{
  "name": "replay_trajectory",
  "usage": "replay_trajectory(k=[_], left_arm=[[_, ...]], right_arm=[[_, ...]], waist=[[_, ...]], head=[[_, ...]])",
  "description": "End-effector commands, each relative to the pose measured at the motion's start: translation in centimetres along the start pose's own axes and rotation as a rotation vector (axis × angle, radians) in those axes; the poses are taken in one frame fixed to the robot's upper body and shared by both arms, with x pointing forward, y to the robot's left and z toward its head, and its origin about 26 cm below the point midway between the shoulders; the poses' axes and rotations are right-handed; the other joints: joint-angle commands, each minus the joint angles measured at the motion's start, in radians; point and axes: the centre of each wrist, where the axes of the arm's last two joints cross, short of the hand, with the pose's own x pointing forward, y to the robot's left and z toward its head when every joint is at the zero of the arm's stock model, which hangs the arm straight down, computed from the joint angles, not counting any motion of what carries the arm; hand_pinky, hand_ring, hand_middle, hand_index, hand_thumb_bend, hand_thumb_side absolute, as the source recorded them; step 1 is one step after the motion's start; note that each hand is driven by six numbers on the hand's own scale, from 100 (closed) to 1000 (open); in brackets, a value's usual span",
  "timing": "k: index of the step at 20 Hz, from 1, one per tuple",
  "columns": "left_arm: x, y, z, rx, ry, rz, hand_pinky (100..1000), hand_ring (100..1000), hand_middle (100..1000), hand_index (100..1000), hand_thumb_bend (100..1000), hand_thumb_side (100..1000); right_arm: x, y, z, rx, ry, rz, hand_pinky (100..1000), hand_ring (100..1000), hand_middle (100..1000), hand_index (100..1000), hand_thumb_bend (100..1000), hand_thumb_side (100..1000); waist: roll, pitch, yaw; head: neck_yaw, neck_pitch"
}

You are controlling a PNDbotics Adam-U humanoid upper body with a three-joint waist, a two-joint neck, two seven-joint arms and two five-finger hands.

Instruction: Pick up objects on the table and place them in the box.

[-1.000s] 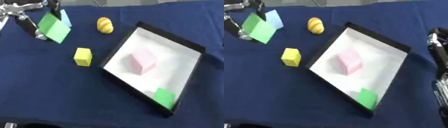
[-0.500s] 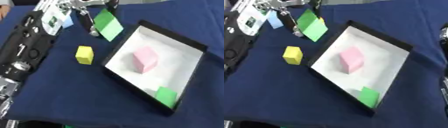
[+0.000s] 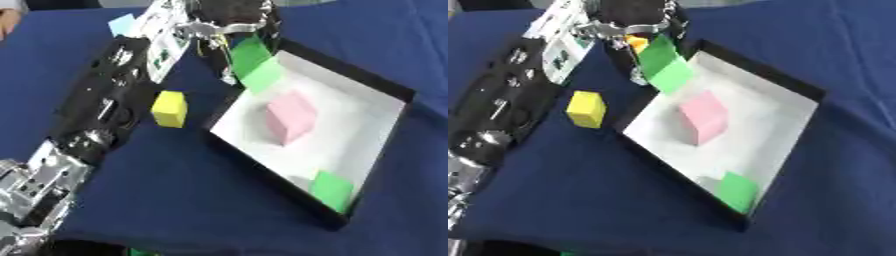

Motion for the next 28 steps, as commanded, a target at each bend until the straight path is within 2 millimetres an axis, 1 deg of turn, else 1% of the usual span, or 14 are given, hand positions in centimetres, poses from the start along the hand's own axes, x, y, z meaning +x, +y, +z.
replay_trajectory(k=[1, 5, 9, 10, 11, 12, 13, 14, 18, 20, 21, 23, 26, 28], left_arm=[[-0.1, 1.4, -0.4, 0.029, 0.003, -0.04, 644, 579, 517, 545, 645, 100], [0.2, 1.0, -0.9, 0.049, 0.008, -0.028, 648, 579, 518, 547, 649, 100], [0.5, -0.1, -1.1, 0.03, 0.007, -0.004, 691, 633, 583, 631, 698, 100], [0.4, -0.4, -1.1, 0.014, 0.013, 0.004, 749, 743, 697, 746, 725, 100], [0.4, -0.7, -1.0, -0.005, 0.02, 0.011, 782, 784, 744, 793, 746, 100], [0.3, -0.8, -0.9, -0.013, 0.029, 0.018, 840, 858, 812, 871, 719, 104], [0.2, -0.7, -0.8, -0.012, 0.04, 0.022, 859, 880, 837, 894, 716, 198], [0.0, -0.6, -0.6, -0.005, 0.054, 0.025, 871, 896, 852, 909, 720, 242], [-0.6, -0.3, 0.1, 0.02, 0.107, 0.039, 868, 890, 842, 896, 677, 222], [-1.2, 0.1, 0.8, 0.03, 0.138, 0.054, 860, 884, 832, 881, 662, 167], [-1.6, 0.5, 1.3, 0.029, 0.163, 0.058, 860, 884, 832, 880, 657, 167], [-2.7, 1.2, 2.7, 0.003, 0.236, 0.073, 867, 890, 831, 880, 611, 211], [-4.2, 2.3, 5.1, -0.019, 0.363, 0.112, 868, 885, 822, 870, 572, 210], [-5.0, 2.4, 7.0, -0.047, 0.424, 0.153, 875, 886, 818, 869, 539, 264]], right_arm=[[1.4, -0.6, -0.7, -0.007, -0.053, 0.014, 789, 785, 730, 800, 176, 402], [1.8, -0.8, -0.9, -0.027, -0.067, 0.015, 789, 784, 729, 801, 172, 400], [1.8, -0.9, -1.0, -0.036, -0.069, 0.021, 789, 783, 728, 800, 173, 399], [1.8, -0.9, -1.0, -0.037, -0.069, 0.02, 789, 782, 727, 800, 173, 399], [1.8, -0.9, -1.0, -0.038, -0.069, 0.018, 789, 782, 727, 800, 173, 398], [1.8, -0.9, -1.0, -0.039, -0.071, 0.016, 789, 782, 726, 800, 174, 396], [1.9, -0.9, -1.0, -0.042, -0.072, 0.014, 789, 781, 726, 800, 174, 396], [1.8, -0.9, -1.0, -0.044, -0.071, 0.012, 789, 781, 726, 800, 174, 396], [1.8, -0.9, -1.0, -0.052, -0.069, 0.011, 789, 781, 727, 799, 176, 394], [1.8, -1.0, -1.0, -0.059, -0.068, 0.01, 788, 781, 726, 799, 177, 392], [1.7, -1.0, -1.0, -0.063, -0.068, 0.012, 788, 781, 726, 799, 177, 392], [1.6, -1.2, -1.0, -0.069, -0.064, 0.017, 788, 781, 726, 799, 176, 395], [1.3, -1.5, -0.8, -0.077, -0.052, 0.031, 788, 781, 726, 799, 177, 399], [1.1, -1.7, -0.8, -0.084, -0.046, 0.042, 788, 781, 726, 799, 177, 400]], waist=[[-0.018, -0.043, -0.005], [-0.019, -0.042, -0.015], [-0.019, -0.042, -0.019], [-0.019, -0.042, -0.019], [-0.019, -0.043, -0.019], [-0.019, -0.043, -0.018], [-0.019, -0.043, -0.017], [-0.02, -0.044, -0.016], [-0.023, -0.045, -0.012], [-0.024, -0.047, -0.008], [-0.023, -0.048, -0.005], [-0.021, -0.051, 0.003], [-0.015, -0.056, 0.016], [-0.01, -0.059, 0.025]], head=[[0.007, 0.005], [0.013, 0.006], [0.013, 0.006], [0.013, 0.006], [0.012, 0.006], [0.011, 0.006], [0.011, 0.007], [0.01, 0.007], [0.009, 0.01], [0.007, 0.013], [0.005, 0.016], [-0.001, 0.021], [-0.011, 0.023], [-0.019, 0.023]])
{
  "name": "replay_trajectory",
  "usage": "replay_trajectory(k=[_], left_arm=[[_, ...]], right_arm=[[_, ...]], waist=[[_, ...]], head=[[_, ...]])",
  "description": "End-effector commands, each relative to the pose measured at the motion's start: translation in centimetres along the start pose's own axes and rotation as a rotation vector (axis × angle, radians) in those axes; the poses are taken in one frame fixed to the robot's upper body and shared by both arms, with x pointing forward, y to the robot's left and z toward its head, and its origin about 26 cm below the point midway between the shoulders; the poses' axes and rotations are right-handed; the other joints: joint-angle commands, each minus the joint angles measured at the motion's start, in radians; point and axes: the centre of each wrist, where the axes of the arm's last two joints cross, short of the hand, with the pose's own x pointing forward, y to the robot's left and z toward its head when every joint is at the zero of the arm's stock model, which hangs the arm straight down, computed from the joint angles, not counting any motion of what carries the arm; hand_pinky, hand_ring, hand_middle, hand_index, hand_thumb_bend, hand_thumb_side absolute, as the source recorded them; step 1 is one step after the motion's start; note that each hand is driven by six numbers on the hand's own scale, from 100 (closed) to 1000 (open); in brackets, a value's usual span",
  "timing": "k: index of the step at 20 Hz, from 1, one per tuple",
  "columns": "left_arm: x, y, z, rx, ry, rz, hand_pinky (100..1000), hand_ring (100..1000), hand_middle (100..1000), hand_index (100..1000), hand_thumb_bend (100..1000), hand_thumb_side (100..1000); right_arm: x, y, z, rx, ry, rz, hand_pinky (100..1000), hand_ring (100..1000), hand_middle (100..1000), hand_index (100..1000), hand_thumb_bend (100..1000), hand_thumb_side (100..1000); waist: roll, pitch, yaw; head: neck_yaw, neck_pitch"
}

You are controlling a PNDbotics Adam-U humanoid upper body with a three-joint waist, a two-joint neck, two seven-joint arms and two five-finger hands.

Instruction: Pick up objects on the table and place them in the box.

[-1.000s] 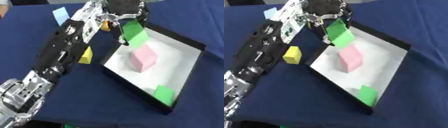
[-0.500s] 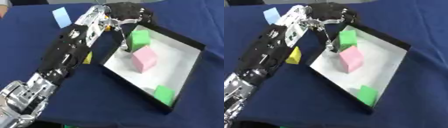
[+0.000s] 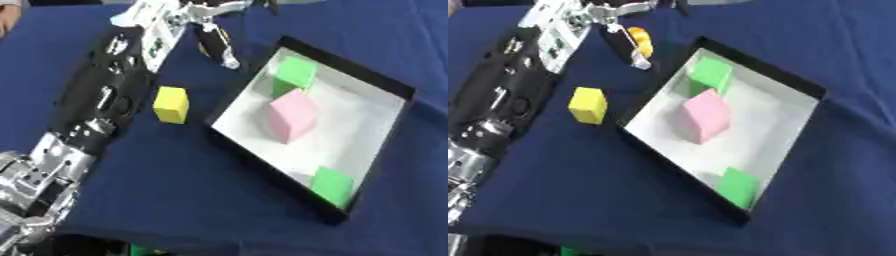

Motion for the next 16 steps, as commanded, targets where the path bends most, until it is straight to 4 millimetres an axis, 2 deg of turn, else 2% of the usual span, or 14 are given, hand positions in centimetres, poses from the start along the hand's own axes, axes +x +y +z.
replay_trajectory(k=[1, 2, 7, 8, 9, 11, 13, 16], left_arm=[[-2.7, 1.9, 2.8, -0.027, 0.106, 0.033, 880, 889, 820, 871, 529, 308], [-3.4, 1.7, 3.5, -0.066, 0.117, 0.062, 886, 891, 815, 866, 508, 372], [-5.2, 0.3, 6.1, -0.298, 0.073, 0.216, 900, 891, 812, 863, 519, 525], [-5.3, 0.3, 6.3, -0.335, 0.061, 0.236, 906, 896, 812, 866, 610, 405], [-5.3, 0.2, 6.5, -0.369, 0.053, 0.248, 911, 898, 818, 866, 541, 527], [-5.2, -0.3, 6.4, -0.41, 0.04, 0.265, 920, 903, 821, 868, 550, 492], [-5.1, -0.8, 6.1, -0.451, 0.04, 0.24, 933, 919, 833, 873, 616, 442], [-5.0, -2.1, 5.7, -0.512, 0.043, 0.199, 945, 925, 833, 875, 648, 374]], right_arm=[[0.8, -0.9, -0.6, -0.016, -0.033, 0.024, 788, 781, 725, 799, 177, 400], [0.7, -1.0, -0.6, -0.019, -0.032, 0.029, 788, 780, 725, 799, 177, 401], [0.5, -1.4, -0.6, -0.026, -0.024, 0.048, 788, 780, 724, 799, 175, 409], [0.4, -1.4, -0.6, -0.026, -0.022, 0.05, 788, 780, 723, 799, 192, 365], [0.4, -1.4, -0.5, -0.025, -0.019, 0.051, 788, 780, 724, 799, 175, 412], [0.3, -1.4, -0.5, -0.021, -0.015, 0.052, 787, 780, 724, 799, 174, 414], [0.2, -1.3, -0.5, -0.017, -0.012, 0.051, 787, 780, 723, 798, 174, 414], [0.2, -1.2, -0.4, -0.011, -0.009, 0.05, 787, 779, 722, 798, 173, 416]], waist=[[-0.001, -0.045, 0.007], [0.001, -0.046, 0.011], [0.008, -0.044, 0.024], [0.009, -0.044, 0.026], [0.009, -0.044, 0.027], [0.009, -0.044, 0.029], [0.009, -0.044, 0.029], [0.01, -0.044, 0.028]], head=[[-0.013, 0.006], [-0.017, 0.006], [-0.031, 0.006], [-0.033, 0.006], [-0.033, 0.006], [-0.032, 0.006], [-0.031, 0.006], [-0.027, 0.006]])
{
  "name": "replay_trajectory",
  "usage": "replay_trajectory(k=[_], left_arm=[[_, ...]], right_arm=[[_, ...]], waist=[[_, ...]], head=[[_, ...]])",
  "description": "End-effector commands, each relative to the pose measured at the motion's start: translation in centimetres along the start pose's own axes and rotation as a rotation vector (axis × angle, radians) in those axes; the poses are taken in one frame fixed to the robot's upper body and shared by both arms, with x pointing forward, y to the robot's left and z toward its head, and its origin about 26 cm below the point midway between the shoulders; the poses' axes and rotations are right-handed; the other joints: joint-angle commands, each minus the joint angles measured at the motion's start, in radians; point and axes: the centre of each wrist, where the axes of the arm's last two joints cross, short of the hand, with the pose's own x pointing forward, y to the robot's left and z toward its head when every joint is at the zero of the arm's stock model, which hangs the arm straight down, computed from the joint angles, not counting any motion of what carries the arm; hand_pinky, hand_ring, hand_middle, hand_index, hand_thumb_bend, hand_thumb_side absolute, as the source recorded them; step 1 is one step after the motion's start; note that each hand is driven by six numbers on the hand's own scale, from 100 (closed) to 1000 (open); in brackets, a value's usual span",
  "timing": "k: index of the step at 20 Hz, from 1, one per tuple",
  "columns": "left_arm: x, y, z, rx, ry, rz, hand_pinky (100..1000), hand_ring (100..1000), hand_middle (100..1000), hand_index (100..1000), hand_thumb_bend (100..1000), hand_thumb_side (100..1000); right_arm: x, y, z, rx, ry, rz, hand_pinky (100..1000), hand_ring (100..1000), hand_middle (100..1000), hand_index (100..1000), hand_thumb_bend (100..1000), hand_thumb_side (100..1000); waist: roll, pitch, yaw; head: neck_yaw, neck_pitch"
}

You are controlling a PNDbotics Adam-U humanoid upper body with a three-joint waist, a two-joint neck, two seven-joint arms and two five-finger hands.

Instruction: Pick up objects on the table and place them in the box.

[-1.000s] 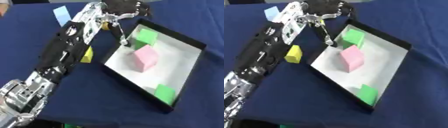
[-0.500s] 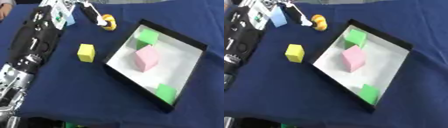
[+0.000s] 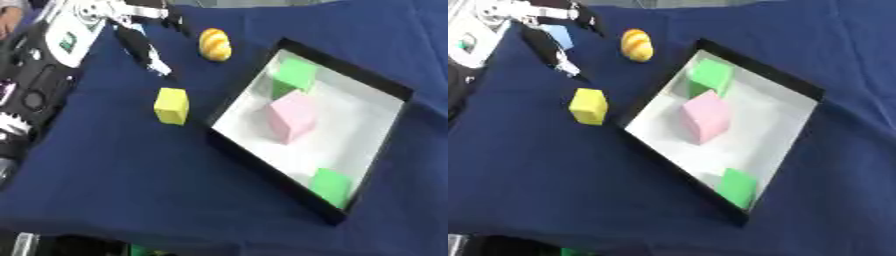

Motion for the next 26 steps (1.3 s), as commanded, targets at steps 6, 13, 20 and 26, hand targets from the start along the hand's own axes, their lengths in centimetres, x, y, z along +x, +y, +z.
replay_trajectory(k=[6, 13, 20, 26], left_arm=[[-0.7, -1.1, -1.0, -0.159, -0.011, -0.124, 960, 934, 834, 880, 658, 346], [0.0, -1.1, -1.5, -0.16, -0.031, -0.139, 973, 944, 840, 883, 710, 341], [1.2, -1.1, -2.4, -0.169, 0.015, -0.164, 975, 954, 846, 884, 748, 257], [1.5, -1.9, -3.3, -0.192, 0.034, -0.143, 971, 950, 845, 883, 722, 292]], right_arm=[[0.5, -0.2, -0.5, 0.009, -0.02, 0.01, 787, 777, 720, 798, 174, 419], [0.4, -0.1, -0.4, 0.011, -0.012, 0.009, 787, 776, 719, 798, 172, 422], [0.2, 0.0, -0.3, 0.013, -0.002, 0.007, 787, 775, 718, 798, 171, 428], [0.1, -0.1, -0.2, 0.011, 0.001, 0.005, 788, 775, 719, 799, 168, 430]], waist=[[0.01, -0.041, -0.002], [0.01, -0.04, -0.003], [0.008, -0.039, -0.005], [0.008, -0.038, -0.008]], head=[[0.007, 0.006], [0.011, 0.006], [0.016, 0.006], [0.023, 0.006]])
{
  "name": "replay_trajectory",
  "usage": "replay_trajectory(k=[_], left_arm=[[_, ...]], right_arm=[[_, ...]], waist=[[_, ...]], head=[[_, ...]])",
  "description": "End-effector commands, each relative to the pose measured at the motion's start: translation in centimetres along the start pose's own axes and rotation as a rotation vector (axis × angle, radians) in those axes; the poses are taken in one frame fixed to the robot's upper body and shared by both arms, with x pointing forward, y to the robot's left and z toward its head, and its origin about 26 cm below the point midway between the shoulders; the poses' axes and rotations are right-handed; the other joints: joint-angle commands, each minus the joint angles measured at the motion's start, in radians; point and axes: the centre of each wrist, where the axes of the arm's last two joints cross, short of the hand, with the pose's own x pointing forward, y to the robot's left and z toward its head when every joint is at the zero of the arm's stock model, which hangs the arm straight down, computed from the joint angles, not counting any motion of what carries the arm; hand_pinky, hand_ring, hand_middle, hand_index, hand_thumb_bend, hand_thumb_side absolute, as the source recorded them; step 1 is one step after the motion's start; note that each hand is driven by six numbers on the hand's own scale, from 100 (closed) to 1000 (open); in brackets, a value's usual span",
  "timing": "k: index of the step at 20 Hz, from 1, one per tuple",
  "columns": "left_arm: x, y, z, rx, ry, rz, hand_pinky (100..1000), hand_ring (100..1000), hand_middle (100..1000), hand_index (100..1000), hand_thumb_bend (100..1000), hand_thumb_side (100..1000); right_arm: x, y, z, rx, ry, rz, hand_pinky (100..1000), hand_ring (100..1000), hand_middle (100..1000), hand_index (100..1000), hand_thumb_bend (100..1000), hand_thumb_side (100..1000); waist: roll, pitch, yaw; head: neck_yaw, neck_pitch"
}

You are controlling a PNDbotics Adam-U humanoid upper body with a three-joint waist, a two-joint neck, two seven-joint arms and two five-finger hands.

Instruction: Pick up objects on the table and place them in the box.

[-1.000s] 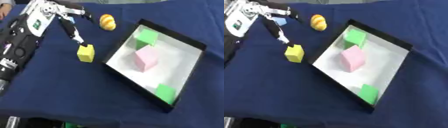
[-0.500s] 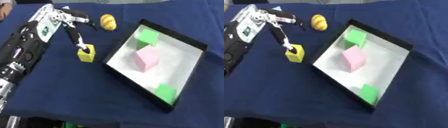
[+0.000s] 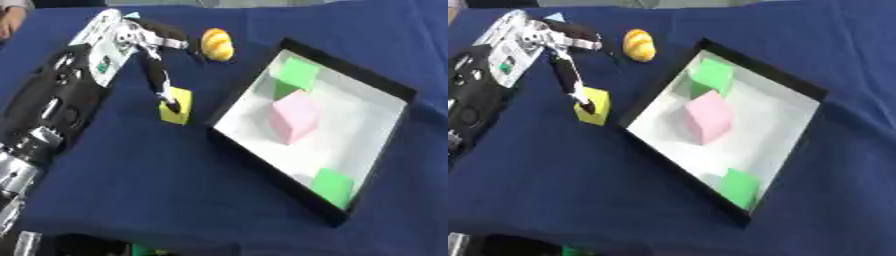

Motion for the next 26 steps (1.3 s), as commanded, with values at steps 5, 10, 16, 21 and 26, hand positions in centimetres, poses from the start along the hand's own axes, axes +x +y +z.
replay_trajectory(k=[5, 10, 16, 21, 26], left_arm=[[-0.5, 0.8, 1.0, -0.066, -0.011, -0.069, 968, 947, 840, 878, 681, 282], [-0.6, 2.1, 2.4, -0.036, -0.015, -0.104, 971, 947, 841, 881, 685, 296], [0.0, 2.1, 3.0, -0.026, -0.062, -0.114, 973, 949, 844, 886, 708, 347], [0.0, 1.0, 2.4, -0.065, -0.04, -0.122, 973, 957, 850, 890, 754, 375], [-0.5, 0.0, 1.8, -0.091, 0.007, -0.097, 970, 955, 848, 887, 758, 361]], right_arm=[[0.4, -0.3, -0.3, -0.001, -0.015, 0.007, 789, 775, 719, 799, 165, 433], [0.2, -0.6, -0.3, -0.004, -0.011, 0.019, 790, 776, 720, 800, 164, 435], [0.0, -0.9, -0.2, -0.006, -0.004, 0.032, 791, 776, 720, 801, 157, 438], [-0.1, -1.1, -0.1, -0.008, -0.001, 0.035, 791, 776, 721, 802, 154, 443], [-0.3, -1.0, 0.0, -0.008, 0.006, 0.033, 792, 776, 721, 803, 152, 448]], waist=[[0.009, -0.038, 0.002], [0.012, -0.043, 0.013], [0.017, -0.051, 0.031], [0.019, -0.051, 0.035], [0.018, -0.049, 0.032]], head=[[0.002, 0.006], [-0.004, 0.006], [-0.013, 0.006], [-0.012, 0.006], [-0.004, 0.006]])
